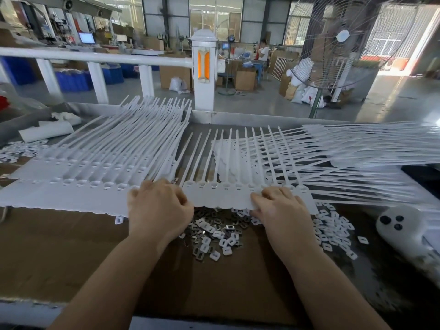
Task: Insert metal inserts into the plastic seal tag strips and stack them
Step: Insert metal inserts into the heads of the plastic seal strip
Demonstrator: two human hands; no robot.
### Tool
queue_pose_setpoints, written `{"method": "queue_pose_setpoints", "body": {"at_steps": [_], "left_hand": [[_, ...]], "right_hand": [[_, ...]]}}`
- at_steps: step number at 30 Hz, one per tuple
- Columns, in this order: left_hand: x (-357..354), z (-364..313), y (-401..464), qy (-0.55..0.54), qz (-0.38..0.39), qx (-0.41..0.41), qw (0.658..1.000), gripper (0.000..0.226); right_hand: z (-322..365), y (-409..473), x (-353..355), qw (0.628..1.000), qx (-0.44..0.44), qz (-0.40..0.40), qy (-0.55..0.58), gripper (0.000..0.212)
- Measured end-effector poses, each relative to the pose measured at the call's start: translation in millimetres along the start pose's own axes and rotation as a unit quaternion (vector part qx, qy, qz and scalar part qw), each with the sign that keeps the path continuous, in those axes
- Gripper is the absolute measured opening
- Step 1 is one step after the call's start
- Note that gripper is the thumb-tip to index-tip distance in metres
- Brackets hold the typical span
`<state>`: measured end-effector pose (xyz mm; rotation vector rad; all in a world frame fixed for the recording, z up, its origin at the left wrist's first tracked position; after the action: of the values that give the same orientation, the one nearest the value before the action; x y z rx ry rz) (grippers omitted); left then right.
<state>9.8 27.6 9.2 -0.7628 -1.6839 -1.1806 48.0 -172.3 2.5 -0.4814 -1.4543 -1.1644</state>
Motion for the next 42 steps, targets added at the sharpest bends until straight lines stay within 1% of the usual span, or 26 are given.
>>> {"method": "queue_pose_setpoints", "body": {"at_steps": [2,4,7,11,14,16,17,18,20,23,25,27,29,33,36,39,42], "left_hand": [[0.9,-11.0,-0.2,-0.075,0.010,-0.078,0.994,0.008],[0.3,-21.3,-1.6,-0.122,0.044,-0.136,0.982,0.008],[-4.7,-29.1,-1.5,-0.085,0.079,-0.187,0.975,0.016],[-9.5,-30.7,0.1,-0.026,0.101,-0.208,0.973,0.021],[-10.3,-31.9,-0.3,-0.035,0.101,-0.206,0.973,0.016],[-9.5,-32.2,0.1,-0.068,0.103,-0.199,0.972,0.004],[-7.9,-31.4,0.5,-0.099,0.106,-0.192,0.970,0.006],[-6.6,-29.9,1.1,-0.132,0.113,-0.180,0.968,0.015],[-4.2,-23.5,4.9,-0.191,0.115,-0.147,0.964,0.024],[-1.6,-9.2,13.3,-0.264,0.078,-0.078,0.958,0.021],[-2.7,-0.9,19.1,-0.282,0.055,-0.037,0.957,0.019],[-6.0,5.8,23.5,-0.289,0.040,-0.003,0.957,0.017],[-9.3,9.3,26.7,-0.280,0.031,0.010,0.960,0.012],[-14.1,10.4,30.0,-0.233,0.022,0.015,0.972,0.011],[-18.0,8.9,31.7,-0.209,0.014,0.020,0.978,0.012],[-21.4,5.7,31.5,-0.154,-0.001,-0.002,0.988,0.008],[-22.3,3.5,29.5,-0.101,-0.034,-0.034,0.994,0.009]], "right_hand": [[-0.1,-0.3,0.9,1.000,-0.004,-0.018,0.006,0.026],[-0.8,-0.3,0.6,1.000,-0.007,-0.025,0.017,0.027],[-3.1,-0.7,-1.3,0.999,-0.004,-0.034,0.023,0.029],[-4.1,-0.2,-3.4,0.999,-0.002,-0.026,0.038,0.036],[-5.1,0.0,-4.1,0.999,-0.009,-0.017,0.051,0.038],[-5.6,0.8,-4.1,0.998,-0.012,-0.005,0.055,0.039],[-5.9,1.6,-3.6,0.998,-0.016,0.003,0.058,0.039],[-6.0,2.8,-3.1,0.998,-0.016,0.010,0.059,0.038],[-5.1,6.2,-1.4,0.998,-0.011,0.024,0.053,0.037],[-1.3,13.5,1.3,0.998,0.011,0.013,0.062,0.035],[1.0,16.8,1.6,0.996,0.030,0.005,0.087,0.029],[2.2,16.6,-3.2,0.994,0.061,0.026,0.090,0.027],[1.5,13.3,-7.8,0.993,0.076,0.028,0.090,0.025],[1.0,8.4,-10.5,0.991,0.051,-0.013,0.119,0.016],[-0.4,4.8,-11.4,0.990,0.040,-0.018,0.135,0.015],[-1.8,2.6,-11.1,0.989,0.035,-0.017,0.144,0.016],[-1.1,2.2,-10.7,0.988,0.035,-0.022,0.152,0.015]]}}
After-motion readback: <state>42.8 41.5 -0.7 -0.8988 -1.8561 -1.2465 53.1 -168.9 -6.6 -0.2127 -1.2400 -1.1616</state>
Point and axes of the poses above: each hand's wrist, its own y-axis towards the middle knuckle, its own x-axis out of the back of the hand, z = x × y, the point moved 3 cm from there along y, towards the middle knuckle, and after that the axes turned 12 degrees about y, right-handed, at the moved point
